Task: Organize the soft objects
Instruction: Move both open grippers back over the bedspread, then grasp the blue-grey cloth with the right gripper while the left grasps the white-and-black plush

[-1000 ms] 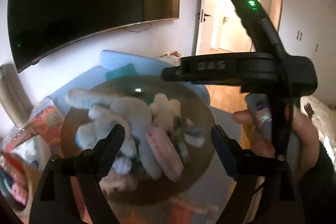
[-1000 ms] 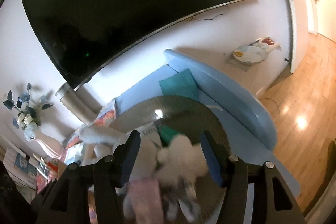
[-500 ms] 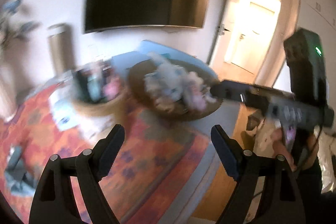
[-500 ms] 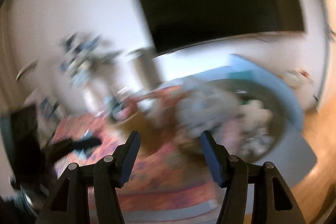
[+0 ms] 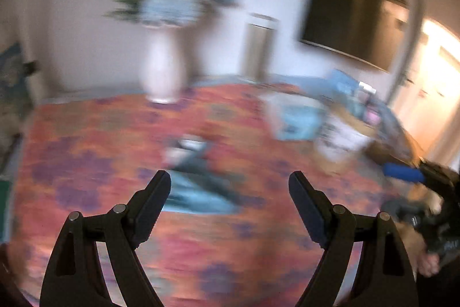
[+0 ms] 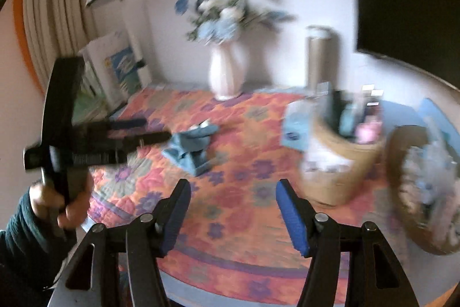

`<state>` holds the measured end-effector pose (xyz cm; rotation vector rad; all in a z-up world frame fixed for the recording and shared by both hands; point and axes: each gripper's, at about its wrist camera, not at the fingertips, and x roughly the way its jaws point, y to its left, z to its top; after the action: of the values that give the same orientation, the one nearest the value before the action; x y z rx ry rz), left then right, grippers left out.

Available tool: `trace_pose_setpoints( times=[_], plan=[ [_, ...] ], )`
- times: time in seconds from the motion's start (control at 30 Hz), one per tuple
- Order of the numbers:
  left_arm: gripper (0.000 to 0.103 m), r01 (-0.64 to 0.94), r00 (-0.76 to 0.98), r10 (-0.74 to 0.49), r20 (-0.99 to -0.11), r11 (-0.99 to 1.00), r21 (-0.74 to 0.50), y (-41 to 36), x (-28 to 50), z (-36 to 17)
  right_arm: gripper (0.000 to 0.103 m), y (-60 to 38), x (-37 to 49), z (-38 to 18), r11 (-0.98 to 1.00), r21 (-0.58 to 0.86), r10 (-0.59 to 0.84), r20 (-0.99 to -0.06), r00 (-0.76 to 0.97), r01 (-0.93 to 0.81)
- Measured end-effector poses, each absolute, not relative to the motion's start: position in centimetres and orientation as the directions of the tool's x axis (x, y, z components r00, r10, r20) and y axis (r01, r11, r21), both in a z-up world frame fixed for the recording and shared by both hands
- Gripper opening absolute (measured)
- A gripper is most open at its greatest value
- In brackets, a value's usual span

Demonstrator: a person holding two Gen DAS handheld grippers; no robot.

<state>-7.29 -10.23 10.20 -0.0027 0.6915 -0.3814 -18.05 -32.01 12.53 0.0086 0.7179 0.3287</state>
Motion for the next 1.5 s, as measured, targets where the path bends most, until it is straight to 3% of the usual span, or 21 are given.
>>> trace_pose_setpoints(
  times=[0.07, 0.17, 0.33, 0.43, 0.57, 0.63, 0.67, 0.7, 0.77, 0.93, 1.07, 1.13, 1.23, 1.27, 1.3, 1.37, 1.4, 1.47, 1.5],
  plan=[
    [0.083, 0.270, 0.729, -0.282, -0.624, 0.956, -0.117, -7.7, -5.6, 10.1, 0.089, -30.2, -16.5, 11.9, 0.947, 0.125, 0.300, -0.679, 0.670, -0.298],
    [0.083, 0.187, 0.728, -0.217, -0.650, 0.976, -0.116, -4.8, -2.7, 9.8, 0.089, -26.3, -13.3, 10.9, 0.939, 0.103, 0.295, -0.732, 0.614, -0.328],
    [0.083, 0.164, 0.668, -0.248, -0.702, 0.969, -0.187, -3.8, 3.2, 8.6, 0.089, -22.1, -7.7, 8.8, 0.936, 0.091, 0.281, -0.772, 0.570, -0.339],
    [0.083, 0.181, 0.658, -0.309, -0.687, 0.950, -0.254, -4.6, 6.2, 6.9, 0.089, -21.2, -4.1, 6.4, 0.942, 0.158, 0.300, -0.791, 0.533, -0.296],
    [0.083, 0.235, 0.670, -0.375, -0.641, 0.926, -0.297, -5.4, 6.7, 4.1, 0.088, -19.7, -2.4, 4.1, 0.950, 0.143, 0.274, -0.805, 0.526, -0.277],
    [0.083, 0.240, 0.661, -0.381, -0.646, 0.924, -0.299, -5.4, 6.6, 2.8, 0.065, -18.9, -2.3, 3.2, 0.951, 0.105, 0.251, -0.810, 0.530, -0.291],
    [0.083, 0.230, 0.631, -0.373, -0.680, 0.927, -0.295, -5.5, 6.8, 2.4, 0.036, -18.4, -2.3, 2.8, 0.949, 0.086, 0.242, -0.816, 0.525, -0.303],
    [0.083, 0.242, 0.626, -0.386, -0.678, 0.922, -0.301, -5.5, 6.8, 2.4, 0.031, -17.8, -2.4, 2.4, 0.948, 0.043, 0.214, -0.820, 0.530, -0.316],
    [0.083, 0.274, 0.635, -0.411, -0.654, 0.911, -0.307, -5.5, 6.4, 2.9, 0.009, -17.4, -3.2, 2.7, 0.941, 0.001, 0.202, -0.803, 0.560, -0.339],
    [0.083, 0.333, 0.578, -0.434, -0.691, 0.899, -0.286, -6.8, 6.3, 2.2, 0.009, -21.3, -4.7, 3.4, 0.978, -0.026, 0.112, -0.774, 0.623, -0.208],
    [0.083, 0.392, 0.544, -0.416, -0.729, 0.894, -0.217, -9.3, 6.1, 1.4, 0.009, -25.7, -4.9, 3.3, 0.997, 0.035, 0.072, -0.755, 0.652, -0.070],
    [0.083, 0.405, 0.539, -0.377, -0.753, 0.900, -0.160, -10.5, 6.6, 1.0, 0.011, -27.1, -4.6, 2.8, 0.992, 0.118, 0.123, -0.768, 0.628, -0.050],
    [0.081, 0.413, 0.523, -0.335, -0.784, 0.904, -0.111, -11.8, 7.2, 0.4, 0.024, -27.8, -4.5, 2.6, 0.985, 0.171, 0.155, -0.773, 0.615, -0.034],
    [0.081, 0.419, 0.526, -0.347, -0.776, 0.900, -0.119, -11.7, 7.1, 0.5, 0.042, -27.7, -4.5, 2.8, 0.983, 0.180, 0.165, -0.767, 0.620, -0.039],
    [0.081, 0.424, 0.535, -0.362, -0.764, 0.896, -0.127, -11.7, 7.0, 0.8, 0.066, -27.7, -5.0, 3.0, 0.982, 0.187, 0.170, -0.751, 0.638, -0.042],
    [0.080, 0.412, 0.557, -0.355, -0.751, 0.903, -0.122, -11.8, 7.1, 1.1, 0.091, -27.7, -5.9, 3.8, 0.983, 0.179, 0.155, -0.717, 0.680, -0.034],
    [0.080, 0.412, 0.557, -0.352, -0.752, 0.903, -0.118, -12.0, 7.1, 1.1, 0.100, -27.7, -6.4, 4.4, 0.986, 0.166, 0.141, -0.694, 0.706, -0.033],
    [0.063, 0.420, 0.547, -0.354, -0.758, 0.900, -0.116, -12.4, 7.2, 1.1, 0.103, -27.2, -6.1, 4.5, 0.989, 0.146, 0.131, -0.699, 0.703, -0.038],
    [0.060, 0.431, 0.534, -0.356, -0.767, 0.895, -0.115, -12.7, 7.2, 0.8, 0.103, -26.7, -5.5, 4.2, 0.989, 0.138, 0.133, -0.724, 0.676, -0.047]
  ],
)
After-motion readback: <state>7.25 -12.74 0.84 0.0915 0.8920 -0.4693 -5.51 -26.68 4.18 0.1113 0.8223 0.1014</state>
